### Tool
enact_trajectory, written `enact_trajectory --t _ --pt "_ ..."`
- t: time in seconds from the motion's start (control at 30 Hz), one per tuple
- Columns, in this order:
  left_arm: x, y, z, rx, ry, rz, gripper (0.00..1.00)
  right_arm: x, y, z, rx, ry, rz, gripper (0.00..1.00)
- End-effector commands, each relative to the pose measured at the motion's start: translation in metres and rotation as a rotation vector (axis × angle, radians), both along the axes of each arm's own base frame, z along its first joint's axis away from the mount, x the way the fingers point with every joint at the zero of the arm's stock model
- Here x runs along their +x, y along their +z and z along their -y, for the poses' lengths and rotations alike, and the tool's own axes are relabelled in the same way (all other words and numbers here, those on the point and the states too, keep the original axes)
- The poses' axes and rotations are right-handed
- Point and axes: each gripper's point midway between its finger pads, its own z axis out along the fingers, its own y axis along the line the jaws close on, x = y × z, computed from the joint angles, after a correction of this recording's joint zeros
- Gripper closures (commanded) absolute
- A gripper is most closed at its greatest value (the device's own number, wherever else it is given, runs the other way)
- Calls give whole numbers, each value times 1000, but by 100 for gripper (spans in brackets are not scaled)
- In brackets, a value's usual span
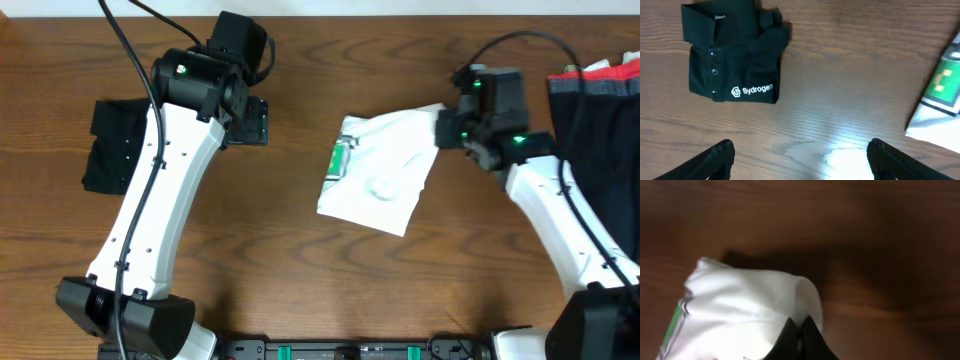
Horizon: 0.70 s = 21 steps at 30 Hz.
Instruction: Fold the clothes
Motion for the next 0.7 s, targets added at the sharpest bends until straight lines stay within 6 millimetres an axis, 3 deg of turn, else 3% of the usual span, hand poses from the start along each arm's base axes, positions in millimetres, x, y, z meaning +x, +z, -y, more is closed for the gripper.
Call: enact_trajectory --t 0.0,0.07,0.1,0.13,0.23,0.37,0.5,0.67 --pt "0 6 -3 4 5 19 13 0 -18 13 -45 1 -44 88" --pt "0 6 -3 4 5 18 13 -1 -28 13 -56 10 -72 60" --pt "0 6 -3 4 5 18 12 -3 -35 14 -77 28 -90 40" --pt "0 6 -3 4 5 17 12 -4 -41 19 -102 24 -108 35" --pt "0 6 -3 4 5 17 12 -12 -48 21 -116 18 -149 36" --pt "0 6 -3 4 5 18 10 -27 -40 -13 39 136 -180 41" --pt "0 6 -3 4 5 18 8 -66 -19 -56 210 307 -241 46" --pt "3 7 -2 1 5 29 7 -104 -22 -79 124 393 -324 43"
